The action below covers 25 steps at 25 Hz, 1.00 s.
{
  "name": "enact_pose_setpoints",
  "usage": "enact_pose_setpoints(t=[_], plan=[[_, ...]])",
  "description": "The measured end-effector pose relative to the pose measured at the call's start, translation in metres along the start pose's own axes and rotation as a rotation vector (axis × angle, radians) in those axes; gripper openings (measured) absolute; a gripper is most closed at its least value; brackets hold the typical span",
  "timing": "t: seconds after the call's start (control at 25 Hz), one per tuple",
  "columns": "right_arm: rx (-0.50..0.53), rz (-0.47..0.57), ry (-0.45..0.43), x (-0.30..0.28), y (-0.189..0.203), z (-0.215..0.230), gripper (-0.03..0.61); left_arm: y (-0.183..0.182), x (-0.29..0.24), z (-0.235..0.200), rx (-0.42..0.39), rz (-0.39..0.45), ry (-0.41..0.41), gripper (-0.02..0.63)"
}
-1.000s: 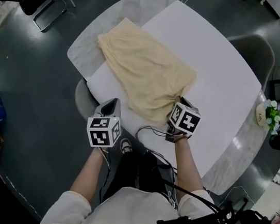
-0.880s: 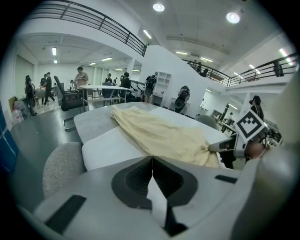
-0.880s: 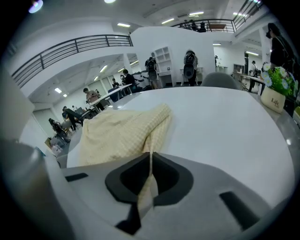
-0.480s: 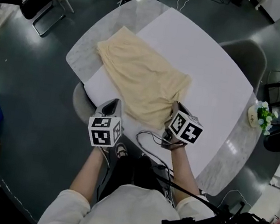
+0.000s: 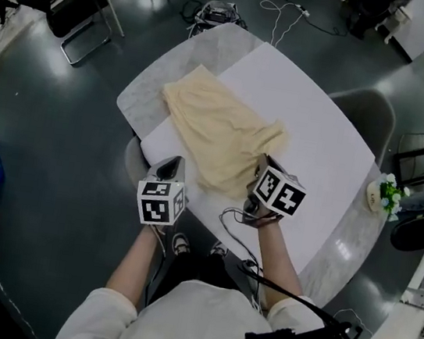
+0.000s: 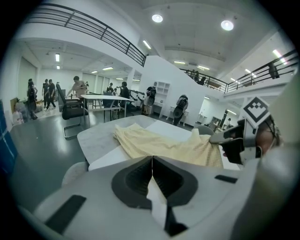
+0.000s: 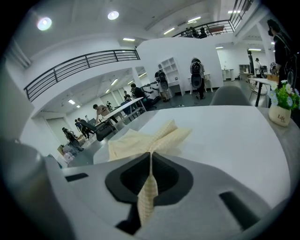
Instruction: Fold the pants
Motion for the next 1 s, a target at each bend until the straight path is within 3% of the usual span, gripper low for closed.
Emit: enact_pose_setpoints(t=[0.64, 0.8, 0.84, 0.92, 1.0], plan=[[0.118, 0.044, -0.067, -0.026, -0.076, -0.132, 0.005, -0.028, 0.050, -0.085, 0.084, 0.090, -0.067, 0.009], [0.144, 0.070, -0.106, -0.069, -0.105, -0.207, 0.008, -0.024, 0.065, -0.118, 0.107, 0.097, -0.092, 0.009], [0.155, 0.086, -0.118, -0.082, -0.112, -0.229, 0.024, -0.021, 0.069, -0.126, 0.117, 0.100, -0.100, 0.009], [0.159, 0.135, -0.127, -0.099, -0.121, -0.261, 0.127, -0.013, 0.075, -0.138, 0.147, 0.106, -0.115, 0.009], [0.135, 0.179, -0.119, -0.104, -0.124, -0.269, 0.134, -0.006, 0.078, -0.146, 0.170, 0.112, -0.118, 0.009]])
Point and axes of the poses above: the fingertips, and each gripper's own axes: x backward along the fingers, z to its right, y out of its underside, the point moved 3 cm from there along x, backward along the fingers, and after that the axes turned 14 degrees about y, right-handed, at the moved point
